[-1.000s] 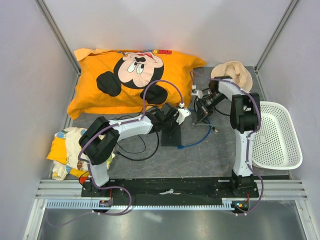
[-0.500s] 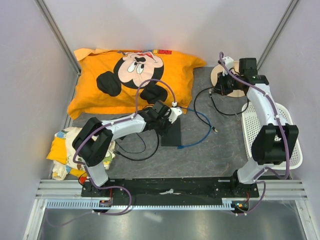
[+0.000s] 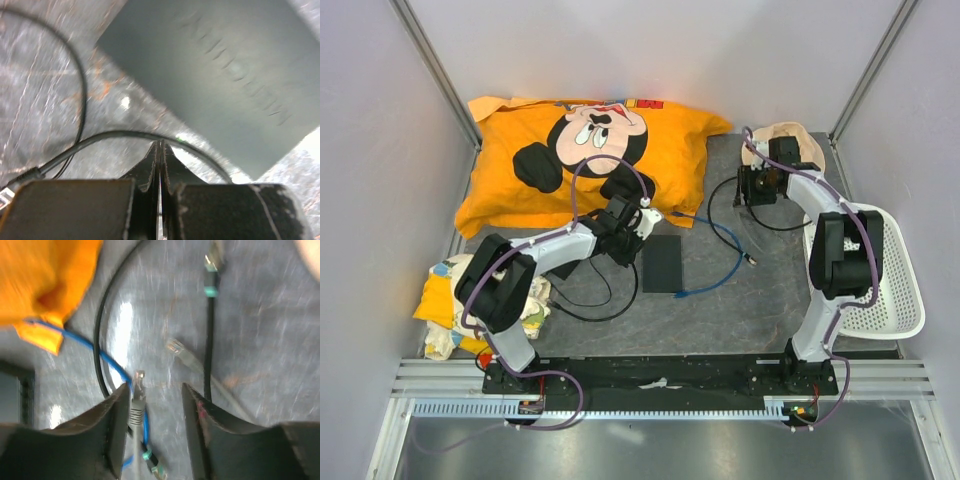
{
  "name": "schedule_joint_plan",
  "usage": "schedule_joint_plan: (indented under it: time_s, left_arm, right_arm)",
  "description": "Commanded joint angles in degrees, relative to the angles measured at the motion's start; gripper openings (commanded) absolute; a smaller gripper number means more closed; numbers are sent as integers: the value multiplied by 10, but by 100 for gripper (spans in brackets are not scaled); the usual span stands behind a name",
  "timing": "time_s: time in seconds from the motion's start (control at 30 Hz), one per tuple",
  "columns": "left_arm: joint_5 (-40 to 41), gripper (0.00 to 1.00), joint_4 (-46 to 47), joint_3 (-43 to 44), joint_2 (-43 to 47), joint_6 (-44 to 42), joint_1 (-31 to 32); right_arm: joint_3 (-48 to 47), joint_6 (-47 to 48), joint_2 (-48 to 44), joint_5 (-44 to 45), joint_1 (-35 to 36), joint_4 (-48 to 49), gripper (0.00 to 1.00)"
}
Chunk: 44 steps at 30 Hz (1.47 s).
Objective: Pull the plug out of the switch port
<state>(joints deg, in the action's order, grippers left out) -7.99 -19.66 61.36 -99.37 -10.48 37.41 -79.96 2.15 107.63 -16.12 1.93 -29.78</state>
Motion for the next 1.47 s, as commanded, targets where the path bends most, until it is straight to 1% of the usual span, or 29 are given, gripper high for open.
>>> schedule_joint_plan:
  time_s: [0.0, 0.03, 0.07, 0.1, 0.13, 0.17, 0.2, 0.23, 0.27, 0.33, 0.4, 0.43, 0.5, 0.53, 0.63, 0.7, 0.77, 0.87, 0.9, 0.93, 0.97, 1.03, 1.07, 1.1, 1.13, 1.2, 1.23, 1.3, 1.43]
  left_arm:
    - [-4, 1, -6, -4, 25, 2, -15]
    - [-4, 2, -6, -1, 24, 1, -17]
    - [-8, 3, -9, 2, 23, 0, -22]
    - [-21, 9, -18, 13, 21, -2, -23]
    - [-22, 18, -30, 19, 19, -2, -27]
    - [-22, 32, -35, 24, 18, 1, -27]
    - [-25, 36, -40, 35, 19, 1, -28]
    - [-29, 39, -49, 40, 22, 2, -29]
    - [-33, 43, -52, 45, 23, 0, -29]
    - [-30, 46, -59, 66, 34, -2, -29]
    - [-13, 58, -70, 92, 44, -11, -30]
    - [-7, 98, -71, 100, 48, -16, -32]
    - [-4, 99, -84, 135, 65, -34, -38]
    - [-8, 99, -91, 151, 68, -38, -51]
    - [-41, 99, -113, 219, 84, -36, -83]
    - [-76, 99, -109, 269, 102, -20, -100]
    - [-81, 99, -101, 314, 120, -16, -110]
    - [-66, 99, -50, 335, 143, -18, -110]
    - [-61, 99, -16, 330, 162, -17, -110]
    - [-62, 99, -4, 322, 170, -24, -110]
    - [-89, 99, 0, 302, 175, -67, -110]
    - [-112, 99, -4, 258, 182, -122, -110]
    - [-106, 99, -2, 195, 185, -162, -110]
    - [-95, 99, -2, 161, 192, -175, -110]
    - [-80, 99, 7, 96, 198, -169, -110]
    - [-42, 99, 36, 30, 218, -136, -110]
    - [-37, 99, 58, -28, 249, -105, -110]
    - [-57, 99, 62, -59, 275, -76, -118]
    - [-101, 99, 86, -107, 299, 52, -167]
  right_arm:
    - [-77, -20, 23, 16, 4, 50, 62]
    - [-86, -20, 27, 14, 4, 48, 65]
    - [-102, -20, 27, 8, 6, 47, 86]
    - [-106, -18, 22, -11, 8, 45, 98]
    - [-108, 1, 6, -17, 11, 33, 98]
    - [-97, 17, -7, -29, 32, 28, 98]
    - [-86, 48, -23, -43, 50, 21, 98]
    - [-72, 96, -62, -30, 71, 20, 98]
    - [-35, 103, -82, -6, 114, 33, 98]
    - [-7, 101, -124, 41, 145, 59, 98]
    - [-6, 55, -138, 70, 169, 69, 98]
    - [-12, 33, -143, 110, 174, 75, 98]
    - [-35, -16, -146, 157, 190, 75, 98]
    - [-46, -20, -152, 203, 196, 76, 98]
    - [-39, -20, -172, 238, 198, 84, 98]
    - [-36, -20, -179, 244, 197, 79, 98]
    - [-35, -15, -186, 245, 198, 68, 98]
    - [-36, -20, -190, 244, 199, 57, 98]
    - [-36, -35, -192, 239, 198, 56, 98]
    - [-34, -38, -196, 233, 198, 56, 98]
    - [-31, -45, -197, 230, 198, 58, 98]
    - [-17, -64, -202, 216, 198, 65, 98]
    - [-12, -67, -203, 210, 198, 66, 98]
    - [-6, -69, -206, 203, 198, 66, 98]
    - [6, -71, -209, 200, 198, 66, 98]
    - [20, -69, -220, 195, 197, 65, 98]
    - [37, -66, -226, 197, 198, 64, 98]
    - [64, -61, -244, 197, 198, 63, 98]
    - [102, -51, -264, 169, 198, 61, 98]
